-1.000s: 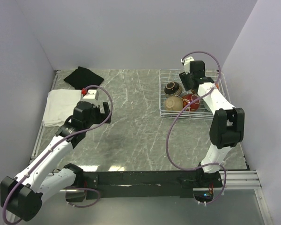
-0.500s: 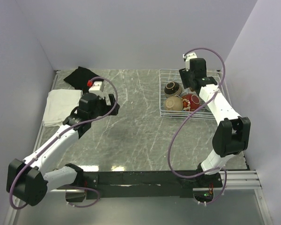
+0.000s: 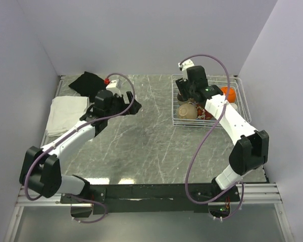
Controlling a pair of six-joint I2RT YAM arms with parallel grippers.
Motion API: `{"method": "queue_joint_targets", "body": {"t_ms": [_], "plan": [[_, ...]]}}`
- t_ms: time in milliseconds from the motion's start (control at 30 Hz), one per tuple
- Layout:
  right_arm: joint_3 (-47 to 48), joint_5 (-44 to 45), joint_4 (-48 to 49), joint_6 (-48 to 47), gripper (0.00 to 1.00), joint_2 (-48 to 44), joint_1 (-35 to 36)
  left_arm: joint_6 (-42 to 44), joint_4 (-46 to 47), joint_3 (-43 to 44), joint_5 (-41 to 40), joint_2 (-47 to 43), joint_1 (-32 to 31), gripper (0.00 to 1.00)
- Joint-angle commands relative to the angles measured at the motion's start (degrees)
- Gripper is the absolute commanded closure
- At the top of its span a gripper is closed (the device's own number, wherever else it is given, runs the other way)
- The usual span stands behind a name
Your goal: Unload the bowls from the dish rack
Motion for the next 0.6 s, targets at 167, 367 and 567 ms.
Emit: {"method": "queue_joint_targets", "body": {"t_ms": [167,367,567], "plan": [[4.78,-2.69,2.11,4.78,1.00,-3.06,4.07,-2.16,6.11,5.78,6.13,6.05,-0.32,0.01],[6.89,-10.51,1.84,9.69,1.00,-3.24,6.00,-4.79,9.97,8.07,9.29,10.71,-0.32,0.01],[5.93,-17.89,3.07,14.62,1.00,-4.03,7.06,-6.73,13.93,10.09,12.37,15.11,-0.50,0.01]]}}
